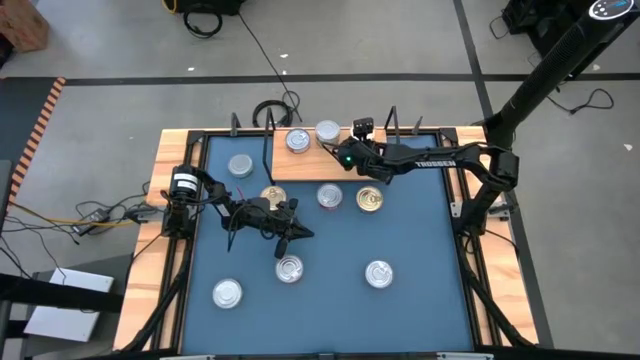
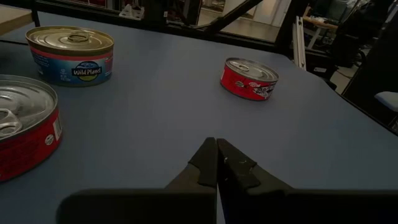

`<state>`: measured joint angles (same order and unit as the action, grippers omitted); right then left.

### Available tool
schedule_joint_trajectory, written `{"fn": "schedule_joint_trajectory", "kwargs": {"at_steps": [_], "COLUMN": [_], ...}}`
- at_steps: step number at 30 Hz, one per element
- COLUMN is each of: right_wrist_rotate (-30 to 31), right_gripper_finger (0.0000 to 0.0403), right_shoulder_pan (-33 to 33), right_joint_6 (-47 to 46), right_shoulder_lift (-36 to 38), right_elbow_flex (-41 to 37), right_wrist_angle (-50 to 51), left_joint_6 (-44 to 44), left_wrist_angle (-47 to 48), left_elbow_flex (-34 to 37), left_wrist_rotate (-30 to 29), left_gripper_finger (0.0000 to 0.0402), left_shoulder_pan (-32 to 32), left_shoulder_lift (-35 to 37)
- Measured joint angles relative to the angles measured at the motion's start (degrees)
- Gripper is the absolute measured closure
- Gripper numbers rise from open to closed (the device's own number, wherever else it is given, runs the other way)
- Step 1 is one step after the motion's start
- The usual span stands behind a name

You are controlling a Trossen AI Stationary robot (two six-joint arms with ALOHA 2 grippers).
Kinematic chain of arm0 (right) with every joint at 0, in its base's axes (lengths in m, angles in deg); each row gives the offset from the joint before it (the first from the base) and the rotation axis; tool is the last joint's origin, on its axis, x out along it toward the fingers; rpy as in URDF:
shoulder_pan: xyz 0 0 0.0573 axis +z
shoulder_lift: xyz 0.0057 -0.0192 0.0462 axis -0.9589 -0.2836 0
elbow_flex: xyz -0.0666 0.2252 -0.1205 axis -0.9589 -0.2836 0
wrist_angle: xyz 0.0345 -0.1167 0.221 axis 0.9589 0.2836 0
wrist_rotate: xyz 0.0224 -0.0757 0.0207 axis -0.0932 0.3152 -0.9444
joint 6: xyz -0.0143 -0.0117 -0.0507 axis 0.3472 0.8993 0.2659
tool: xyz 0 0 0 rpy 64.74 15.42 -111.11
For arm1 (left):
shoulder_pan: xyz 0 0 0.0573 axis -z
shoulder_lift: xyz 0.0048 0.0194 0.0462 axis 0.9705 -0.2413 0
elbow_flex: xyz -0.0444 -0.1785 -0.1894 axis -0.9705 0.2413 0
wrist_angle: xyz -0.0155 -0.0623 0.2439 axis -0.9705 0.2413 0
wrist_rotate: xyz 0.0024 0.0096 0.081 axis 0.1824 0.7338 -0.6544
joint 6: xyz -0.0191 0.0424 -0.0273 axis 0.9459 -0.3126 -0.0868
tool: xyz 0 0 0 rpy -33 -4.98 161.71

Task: Stack canned seafood by type on shelf
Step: Stack the red tuna can on top of the other red tuna can on the shelf

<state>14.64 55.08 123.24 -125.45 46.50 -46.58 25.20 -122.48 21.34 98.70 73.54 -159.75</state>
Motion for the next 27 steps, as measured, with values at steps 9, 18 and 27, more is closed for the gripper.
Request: {"fn": "schedule_joint_trajectory", "kwargs": {"at_steps": [9, 18, 27], "right_wrist_rotate": [2.12, -7.25, -22.57], "right_gripper_finger": [0.0205, 0.0365, 0.0387], "right_shoulder_pan": [6.81, 13.16, 15.03], "right_joint_6": [-10.47, -23.74, -34.56], "right_shoulder_lift": [0.00, 0.02, 0.11], "right_elbow_flex": [8.82, 10.22, 8.55], "right_wrist_angle": [9.75, 12.52, 5.61], "left_joint_6": [-0.01, -0.01, 0.00], "left_wrist_angle": [-0.01, -0.06, -0.06], "left_elbow_flex": [0.00, 0.00, 0.00], "left_wrist_rotate": [0.00, 0.00, 0.00], "left_gripper_finger": [0.0398, 0.0398, 0.0398], "left_shoulder_pan": [-0.01, -0.02, -0.01], "left_shoulder_lift": [0.00, 0.00, 0.00]}}
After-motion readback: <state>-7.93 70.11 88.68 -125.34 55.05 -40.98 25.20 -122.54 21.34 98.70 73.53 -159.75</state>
